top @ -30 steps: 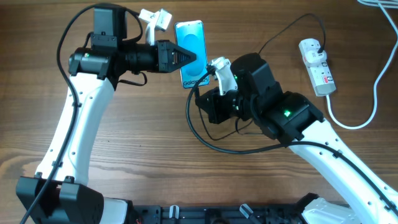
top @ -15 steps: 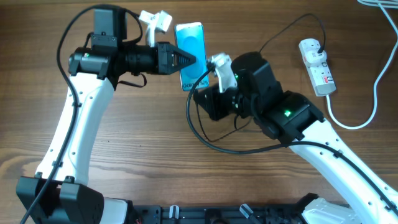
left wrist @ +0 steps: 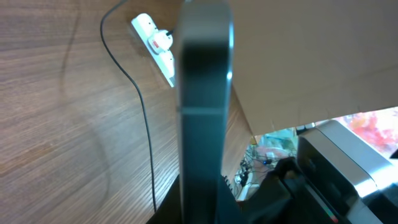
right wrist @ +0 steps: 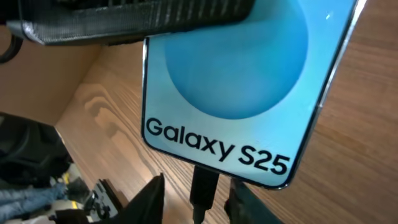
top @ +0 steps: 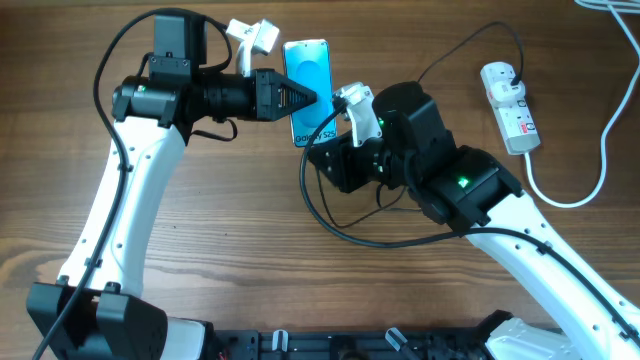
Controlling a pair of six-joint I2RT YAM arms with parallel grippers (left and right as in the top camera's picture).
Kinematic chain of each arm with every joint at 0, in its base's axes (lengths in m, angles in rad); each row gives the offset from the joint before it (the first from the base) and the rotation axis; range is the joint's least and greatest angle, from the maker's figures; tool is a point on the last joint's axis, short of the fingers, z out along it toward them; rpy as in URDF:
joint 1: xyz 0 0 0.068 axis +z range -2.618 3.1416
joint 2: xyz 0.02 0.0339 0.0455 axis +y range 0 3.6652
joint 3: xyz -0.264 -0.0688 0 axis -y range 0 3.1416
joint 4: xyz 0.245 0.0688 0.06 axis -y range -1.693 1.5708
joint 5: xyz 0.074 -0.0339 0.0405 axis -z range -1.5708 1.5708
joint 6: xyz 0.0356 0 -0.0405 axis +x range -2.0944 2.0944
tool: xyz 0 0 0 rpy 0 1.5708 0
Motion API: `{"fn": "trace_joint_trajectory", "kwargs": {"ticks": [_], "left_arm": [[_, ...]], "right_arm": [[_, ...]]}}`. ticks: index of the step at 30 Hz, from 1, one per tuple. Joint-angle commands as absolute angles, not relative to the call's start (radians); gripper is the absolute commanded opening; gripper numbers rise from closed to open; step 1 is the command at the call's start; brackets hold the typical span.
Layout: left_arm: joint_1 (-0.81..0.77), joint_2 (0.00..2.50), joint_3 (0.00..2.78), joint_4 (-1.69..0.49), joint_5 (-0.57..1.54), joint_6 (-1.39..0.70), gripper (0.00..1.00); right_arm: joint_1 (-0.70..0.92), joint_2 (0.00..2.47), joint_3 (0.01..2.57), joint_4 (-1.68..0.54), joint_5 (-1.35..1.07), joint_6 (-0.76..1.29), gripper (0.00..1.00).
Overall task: Plug charger to phone and switch on socket
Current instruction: 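Lower the plugged phone toward the table with both grippers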
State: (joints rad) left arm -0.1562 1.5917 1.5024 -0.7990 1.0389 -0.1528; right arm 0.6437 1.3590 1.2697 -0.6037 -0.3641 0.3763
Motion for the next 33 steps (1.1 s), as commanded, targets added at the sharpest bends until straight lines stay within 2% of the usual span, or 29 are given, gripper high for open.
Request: {"fn": "trace_joint_trajectory", "kwargs": {"ticks": [1, 3, 5, 10, 17, 33], "left_arm": [[-0.165, 1.592, 1.501, -0.797, 1.044, -0.139, 0.04], [-0.165, 1.592, 1.501, -0.797, 0.994, -0.139, 0.04], [-0.165, 1.593, 1.501, -0.797, 0.953, -0.139, 0.04], [-0.165, 1.598, 1.501, -0.813, 0.859, -0.143, 0.04], [-0.168, 1.675, 1.501, -0.886, 0.84, -0.142, 0.04], [-0.268, 1.922, 1.501, -0.819, 0.839, -0.139, 0.04]], "right_arm": [[0.64, 1.341, 1.296, -0.604, -0.334, 0.377, 0.57], [0.64, 1.341, 1.296, -0.611, -0.333, 0.387, 0.73], [0.64, 1.341, 1.296, -0.623, -0.332, 0.393, 0.85], [0.64, 1.341, 1.296, -0.649, -0.28, 0.411, 0.99], [0.64, 1.342, 1.296, -0.724, -0.021, 0.584, 1.0], [0.64, 1.343, 1.296, -0.801, 0.139, 0.58, 1.0]]}}
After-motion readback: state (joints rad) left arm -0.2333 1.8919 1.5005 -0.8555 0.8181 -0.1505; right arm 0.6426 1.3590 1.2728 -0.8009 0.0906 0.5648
